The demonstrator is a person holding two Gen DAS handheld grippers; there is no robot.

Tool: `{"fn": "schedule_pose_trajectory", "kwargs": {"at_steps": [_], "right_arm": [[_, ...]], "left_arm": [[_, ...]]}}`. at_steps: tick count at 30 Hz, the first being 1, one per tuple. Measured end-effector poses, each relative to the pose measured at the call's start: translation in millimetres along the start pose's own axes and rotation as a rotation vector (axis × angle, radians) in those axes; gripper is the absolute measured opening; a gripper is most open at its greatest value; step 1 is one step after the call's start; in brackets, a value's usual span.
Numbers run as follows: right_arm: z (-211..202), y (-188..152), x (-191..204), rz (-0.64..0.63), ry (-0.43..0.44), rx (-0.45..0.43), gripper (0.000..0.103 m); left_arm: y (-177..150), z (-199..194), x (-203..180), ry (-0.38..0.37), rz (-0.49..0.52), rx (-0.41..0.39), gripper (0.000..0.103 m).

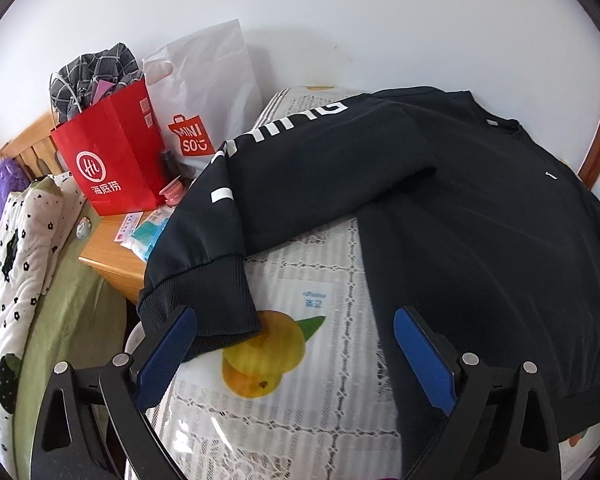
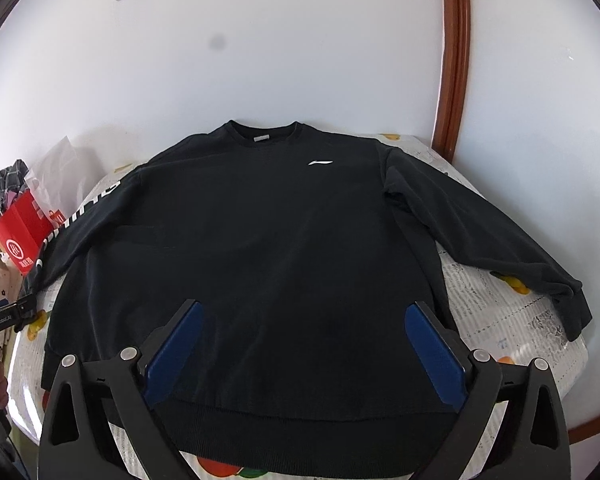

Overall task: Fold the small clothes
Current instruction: 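Grasp the lettered sleeve cuff with the left gripper and fold it across the body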

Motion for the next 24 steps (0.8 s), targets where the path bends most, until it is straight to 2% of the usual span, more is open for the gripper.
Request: {"fn": "schedule_pose_trajectory", "kwargs": {"at_steps": [5,9,11,14,16,17,19,24], "right_arm": [[24,-2,14,-0.069,-0.051,0.039,0.098],[37,-2,15,-0.096,-0.095,0.061,0.098],[44,-2,12,-0.087,-0.101,0.073,0.098],[49,-1,3,-0.033,-0.070,0.084,0.098],[51,0,-1,-0.004,-0.057,0.084,0.098],[52,1,-3,0.003,-0.058,0.082,0.098],[54,3,-5,0.013,-0.060,0.079,0.098],[54,4,-12,0.032,-0.041,0.073,0.098]], "left_arm": [[0,30,5,0.052,0.027,0.023,0.093],[-2,49,7,0.055,0.029,0.051,0.079],[-1,50,8,0.057,0.021,0.017,0.070],[1,52,9,0.084,0.015,0.005,0.049],[2,53,14,0.132,0.004,0.000,0.019],[3,53,16,0.152,0.001,0.002,0.012],[5,51,21,0.126,-0.018,0.014,0.007],[17,30,21,0.121,-0.031,-0.012,0.007]]}}
Point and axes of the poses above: each gripper's, at about its wrist camera, not at the fingertips, and z roughly the way its jaws point, x to its left, y to its top, the point moved 1 cm from there along z, roughly the way its jaws point, and after that the axes turned 1 degree about -z, right-handed, at the moved point
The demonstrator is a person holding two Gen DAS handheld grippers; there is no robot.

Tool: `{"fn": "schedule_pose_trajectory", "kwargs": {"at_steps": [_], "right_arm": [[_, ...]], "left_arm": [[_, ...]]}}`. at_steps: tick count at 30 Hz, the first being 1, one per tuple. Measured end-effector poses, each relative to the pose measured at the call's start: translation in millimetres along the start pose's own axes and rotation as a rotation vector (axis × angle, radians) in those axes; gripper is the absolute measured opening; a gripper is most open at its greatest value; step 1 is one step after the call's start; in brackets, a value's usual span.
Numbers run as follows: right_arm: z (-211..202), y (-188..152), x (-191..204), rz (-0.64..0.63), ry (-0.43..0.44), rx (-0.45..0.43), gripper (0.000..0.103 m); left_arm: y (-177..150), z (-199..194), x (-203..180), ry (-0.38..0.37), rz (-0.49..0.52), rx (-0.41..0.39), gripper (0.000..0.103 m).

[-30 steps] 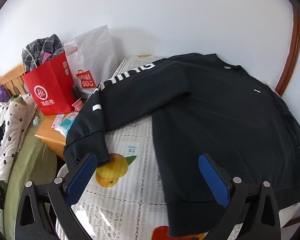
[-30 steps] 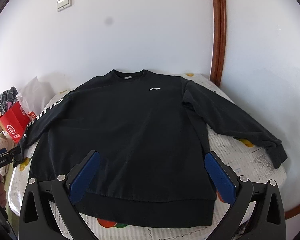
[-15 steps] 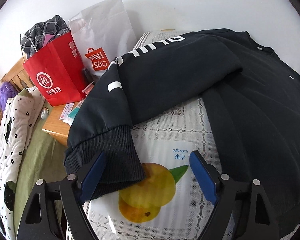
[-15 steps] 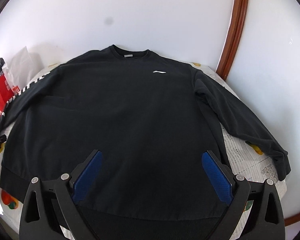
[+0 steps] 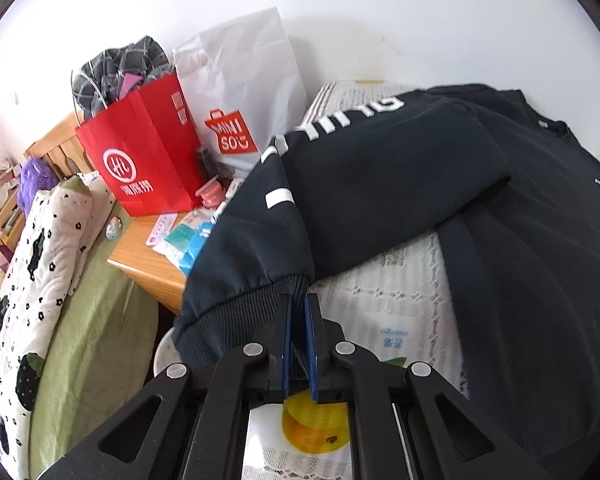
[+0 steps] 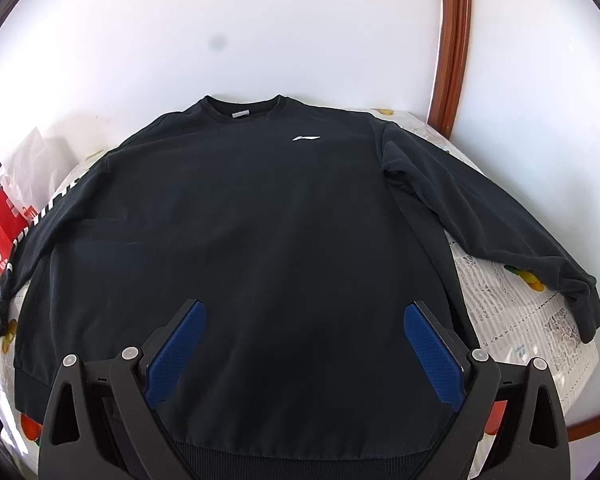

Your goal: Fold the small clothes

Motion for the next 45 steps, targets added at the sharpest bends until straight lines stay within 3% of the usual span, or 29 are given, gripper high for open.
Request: {"fn": "schedule_pose_trajectory", "kwargs": {"at_steps": [3,6,13,22,30,32,36,40,45], "right_arm": [[-3,1,-7,0.004,0.004,-0.011,0.098],[-8,3,-16,0.000,0.005,-0.031,0.098],[-26,8,-58,-0.004,-0.038,-0.086,0.097],[-41,4,-124,0.080,-0.076,-0.080,0.097],[-39,-13,-134,0.070,-0.097,-0.037,0.097],[-38,-15,-130,0.061,-0.098,-0.028,0.097],[-36,-12,-113,0.026,-0.074,-0.023,0.097],[-32,-1,-80,-0.021,-0.004,-0.029,0.097],[-12,18,-25,-0.090,0.096,-0.002,0.097]], "left_arm": [[11,-18,-5,-0.049,-0.011,-0.024,0.007],[24,-41,-18,-0.186,-0.028,-0.081,0.007],[48,-70,-89,-0.347,0.038,-0.112,0.007],[55,-82,-196,-0.467,0.161,-0.109,0.007],[35,-82,-258,-0.554,0.250,-0.038,0.010],[32,-83,-256,-0.585,0.259,-0.024,0.014],[31,-88,-220,-0.666,0.207,-0.020,0.044],[30,-86,-177,-0.609,0.154,-0.046,0.050],[17,-64,-112,-0.434,0.095,-0.007,0.051]]}}
Point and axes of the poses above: each gripper's, at about its wrist camera, not at the fingertips, and z roughly the way its jaws point, x to its left, y to its top, the point moved 1 cm from there along z, roughly the way its jaws point, and after that the axes turned 1 degree about -z, right-handed, at the moved point
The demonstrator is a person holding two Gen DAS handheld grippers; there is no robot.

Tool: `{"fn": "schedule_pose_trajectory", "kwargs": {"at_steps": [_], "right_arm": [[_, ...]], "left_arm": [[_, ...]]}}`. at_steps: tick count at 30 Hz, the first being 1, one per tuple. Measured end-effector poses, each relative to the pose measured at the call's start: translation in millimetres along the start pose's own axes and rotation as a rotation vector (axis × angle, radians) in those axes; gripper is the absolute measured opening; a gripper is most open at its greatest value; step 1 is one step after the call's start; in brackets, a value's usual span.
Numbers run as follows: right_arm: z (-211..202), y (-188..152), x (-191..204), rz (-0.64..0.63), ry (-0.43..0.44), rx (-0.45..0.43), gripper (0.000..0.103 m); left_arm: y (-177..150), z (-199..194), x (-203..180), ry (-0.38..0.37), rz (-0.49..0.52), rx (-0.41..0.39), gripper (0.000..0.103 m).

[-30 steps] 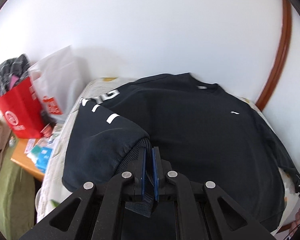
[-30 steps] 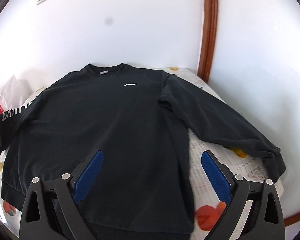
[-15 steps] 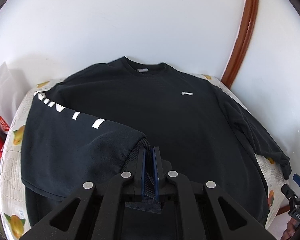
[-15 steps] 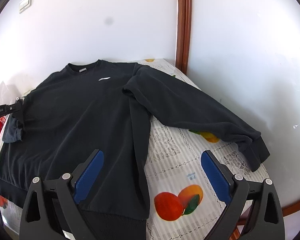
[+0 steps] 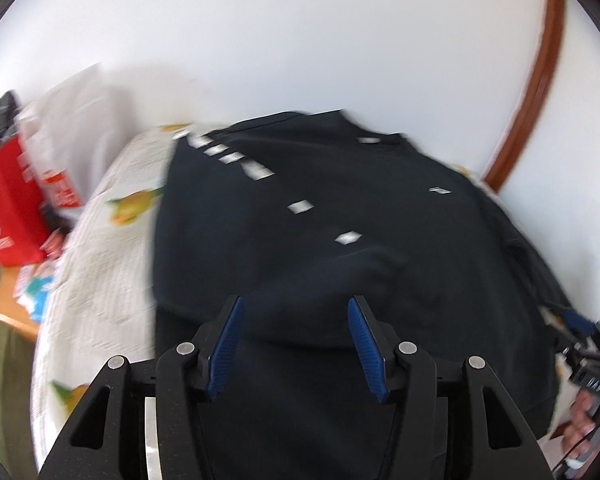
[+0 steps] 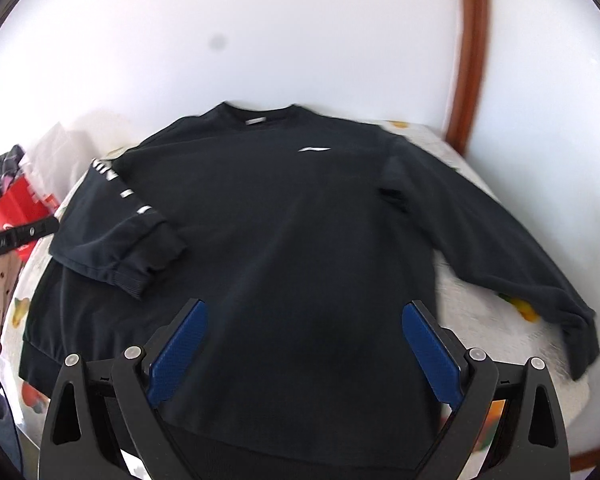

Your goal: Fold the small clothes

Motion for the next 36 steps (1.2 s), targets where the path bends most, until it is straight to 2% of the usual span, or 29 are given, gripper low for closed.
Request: {"fn": "schedule_pose_trajectory", "kwargs": {"at_steps": [2,3,6,7,9,18,20,21,23,24,30,34,36], "right_arm": [[14,10,26,-0.042,0.034,0.009,0.095],[22,15,39,-0.064,0.054,0.015,0.091],[46,24,73,-0.114,0.103,0.042,0.079],[52,26,81,-0.124,0.105,0.053,0.071],[70,32,95,-0.119,0.086,0.073,0.066],[137,48,121,-0.057,0.162,0.205,0.064],[146,51,126,-0.055,0.180,0.215,0.056],[149,52,129,-0.057,0.183,0.206,0.048],[151,57,135,-0.075,0.179,0.192,0.029],[152,59,139,-0.087,0.204,0.193,0.013],[140,81,144,-0.113,0.160,0.156,0.009],[118,113,129,-0.076,0.198,0.106,0.009],[111,131,123,-0.090,0.174,0.061,0.009]], "left_arm": [[-11,3,23,0.062,-0.029,0.031,0.051],[-16,4,34,0.078,-0.044,0.048,0.051],[-34,8,59,0.094,-0.077,0.087,0.051],[-38,9,65,0.096,-0.081,0.093,0.051],[-44,13,72,0.101,-0.082,0.095,0.051],[-48,38,61,0.127,-0.009,0.077,0.051],[-47,40,63,0.114,-0.021,0.070,0.051],[-47,40,64,0.110,-0.030,0.066,0.051],[-46,40,64,0.104,-0.036,0.063,0.051],[-46,41,64,0.103,-0.035,0.061,0.051],[-48,44,61,0.125,-0.006,0.047,0.053],[-48,45,60,0.134,-0.006,0.046,0.054],[-48,46,59,0.138,-0.003,0.043,0.055]]}}
Point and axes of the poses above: each gripper's, at about its wrist camera, not at the fingertips, and z roughly the way its jaws point, x to its left, y to its top, the point moved 1 cm from there along z, roughly the way its jaws point, and after that the axes turned 1 degree about -z, right-handed, at the moved point
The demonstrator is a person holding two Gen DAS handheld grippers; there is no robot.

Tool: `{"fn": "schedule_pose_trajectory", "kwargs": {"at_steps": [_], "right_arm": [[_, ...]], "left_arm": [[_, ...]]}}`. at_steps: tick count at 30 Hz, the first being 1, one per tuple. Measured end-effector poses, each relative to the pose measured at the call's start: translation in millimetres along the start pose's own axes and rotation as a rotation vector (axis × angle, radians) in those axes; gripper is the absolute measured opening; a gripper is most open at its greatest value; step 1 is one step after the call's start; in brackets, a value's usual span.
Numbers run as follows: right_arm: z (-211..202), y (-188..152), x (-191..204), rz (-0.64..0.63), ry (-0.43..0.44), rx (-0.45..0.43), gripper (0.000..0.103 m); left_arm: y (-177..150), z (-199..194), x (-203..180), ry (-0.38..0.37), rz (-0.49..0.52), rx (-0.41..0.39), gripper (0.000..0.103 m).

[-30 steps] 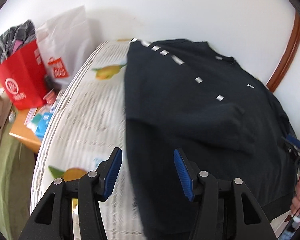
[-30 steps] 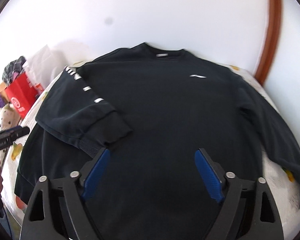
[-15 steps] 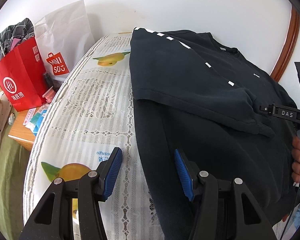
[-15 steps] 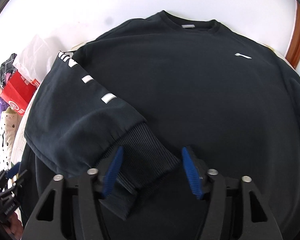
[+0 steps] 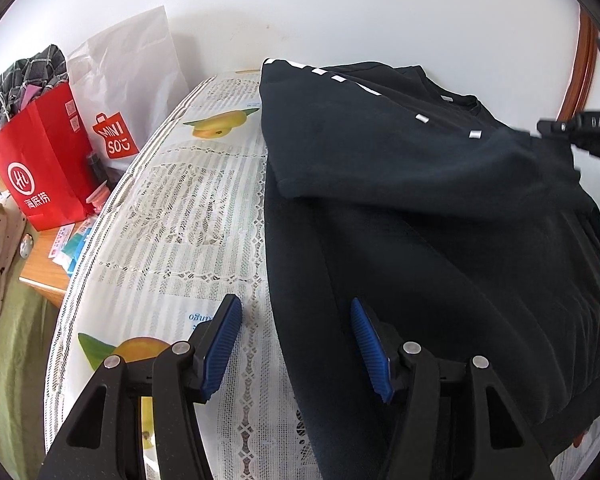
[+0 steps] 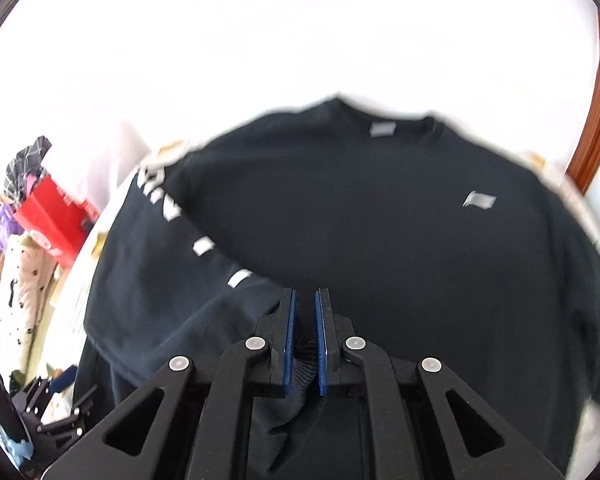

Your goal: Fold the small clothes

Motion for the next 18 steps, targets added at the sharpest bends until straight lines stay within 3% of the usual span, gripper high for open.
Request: {"fn": "schedule_pose_trajectory", "kwargs": {"at_steps": [8,18], "right_arm": [[-15,33,-34,-0.036,-0.063,-0.104,0.009],[-14,67,-131,0.066,-0.187,-0.179,0.008]], "left_arm": [[-1,0,-2,0.009,0.008,-0.002,0.056],[2,3,0,0.028,0.018,0.002,0.064]]}}
Point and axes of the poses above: each gripper's, at about its wrist camera, not at the fingertips, and z roughly the way its jaws point, x to its left, y to its top, the point moved 1 cm from there along z, roughly the way its jaws point, and after that the axes turned 1 degree about -z, right-handed, at the moved point
